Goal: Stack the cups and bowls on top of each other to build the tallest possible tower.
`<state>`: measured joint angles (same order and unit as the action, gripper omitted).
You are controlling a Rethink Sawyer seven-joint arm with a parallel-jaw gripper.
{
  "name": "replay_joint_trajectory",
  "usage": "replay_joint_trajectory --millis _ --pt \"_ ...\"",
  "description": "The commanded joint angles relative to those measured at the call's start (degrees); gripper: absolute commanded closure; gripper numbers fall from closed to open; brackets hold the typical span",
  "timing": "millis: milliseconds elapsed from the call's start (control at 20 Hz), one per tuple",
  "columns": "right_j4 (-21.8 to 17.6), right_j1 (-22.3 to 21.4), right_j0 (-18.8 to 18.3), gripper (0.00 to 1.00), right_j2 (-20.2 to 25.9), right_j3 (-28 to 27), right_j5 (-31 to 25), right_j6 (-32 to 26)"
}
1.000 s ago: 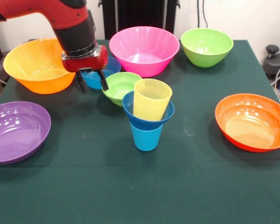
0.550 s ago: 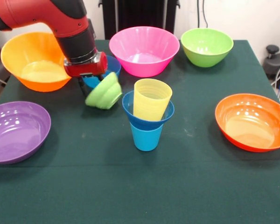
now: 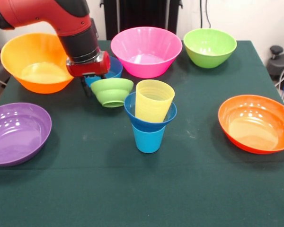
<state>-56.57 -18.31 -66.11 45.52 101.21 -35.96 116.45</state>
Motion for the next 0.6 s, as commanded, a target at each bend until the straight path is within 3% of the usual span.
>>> replay_joint_trajectory --millis 50,350,600 --pt "-5.1 -1.5 4.9 0.0 -5.3 6.8 4.0 -4.0" --pt "-3.4 -3.0 7.5 0.0 -6.2 7.4 5.5 -0.4" --pt "0.9 -2.1 10.0 0.0 -4.8 2.3 2.9 -2.3"
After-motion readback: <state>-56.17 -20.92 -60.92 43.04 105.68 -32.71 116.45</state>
